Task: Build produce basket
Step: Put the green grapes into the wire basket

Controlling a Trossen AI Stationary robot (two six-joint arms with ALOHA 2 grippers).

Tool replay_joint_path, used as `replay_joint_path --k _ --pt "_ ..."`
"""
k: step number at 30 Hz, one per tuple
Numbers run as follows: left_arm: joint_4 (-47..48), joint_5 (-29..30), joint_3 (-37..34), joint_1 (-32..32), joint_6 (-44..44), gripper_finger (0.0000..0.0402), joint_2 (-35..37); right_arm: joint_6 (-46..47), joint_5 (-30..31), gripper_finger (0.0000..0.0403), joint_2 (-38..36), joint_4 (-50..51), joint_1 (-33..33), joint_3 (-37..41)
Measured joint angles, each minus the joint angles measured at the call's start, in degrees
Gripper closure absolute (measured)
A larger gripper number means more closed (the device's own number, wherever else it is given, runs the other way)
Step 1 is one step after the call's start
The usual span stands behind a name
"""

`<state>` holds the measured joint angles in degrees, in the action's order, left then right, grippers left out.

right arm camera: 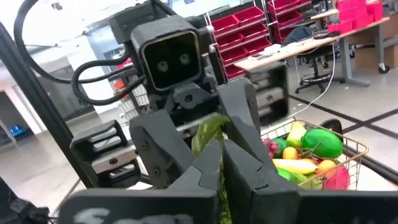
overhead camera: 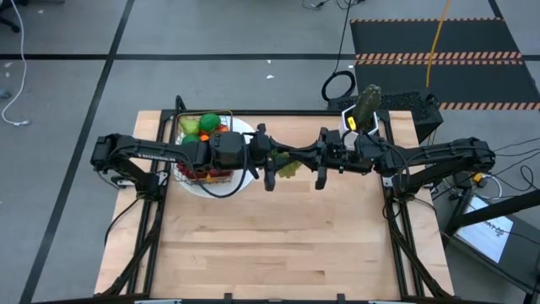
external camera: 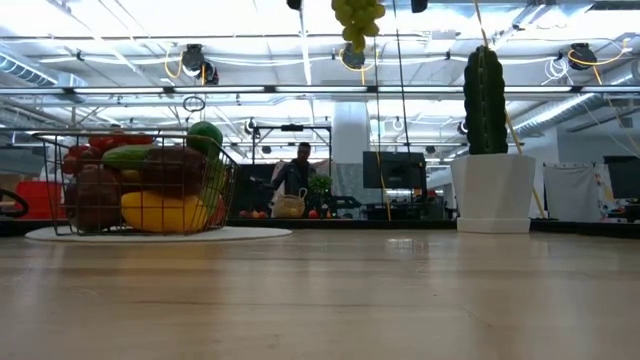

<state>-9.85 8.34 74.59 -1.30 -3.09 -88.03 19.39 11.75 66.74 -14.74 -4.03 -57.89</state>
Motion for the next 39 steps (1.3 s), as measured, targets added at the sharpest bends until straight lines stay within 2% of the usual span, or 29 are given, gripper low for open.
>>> replay_joint_path --k 5,9,12,15,20,39 --pt "1.88 1.80 -0.02 -0.07 1.27 0.0223 1.81 2.46 0.02 0.0401 -0.06 -0.43 0.33 -0.09" --pt "3.43 0.45 0.06 -0.07 2.75 0.0197 2.88 2.04 0.05 0.0401 0.11 -0.03 0.42 0.02" --pt "2.62 -0.92 0.09 -0.07 3.11 0.0207 2.83 2.30 0.09 0.0401 0.04 0.14 0.78 0.02" --pt "2.18 -1.96 0.09 -0.07 3.11 0.0234 2.78 2.42 -0.02 0.0401 0.07 0.31 1.05 0.02" --pt "6.71 -2.30 0.11 0.22 0.89 0.0267 2.71 2.44 0.21 0.0401 0.07 -0.05 1.33 0.04" --pt "5.53 -2.32 0.09 0.90 0.22 0.0271 2.64 2.26 0.30 0.0401 0.07 0.02 1.33 0.04"
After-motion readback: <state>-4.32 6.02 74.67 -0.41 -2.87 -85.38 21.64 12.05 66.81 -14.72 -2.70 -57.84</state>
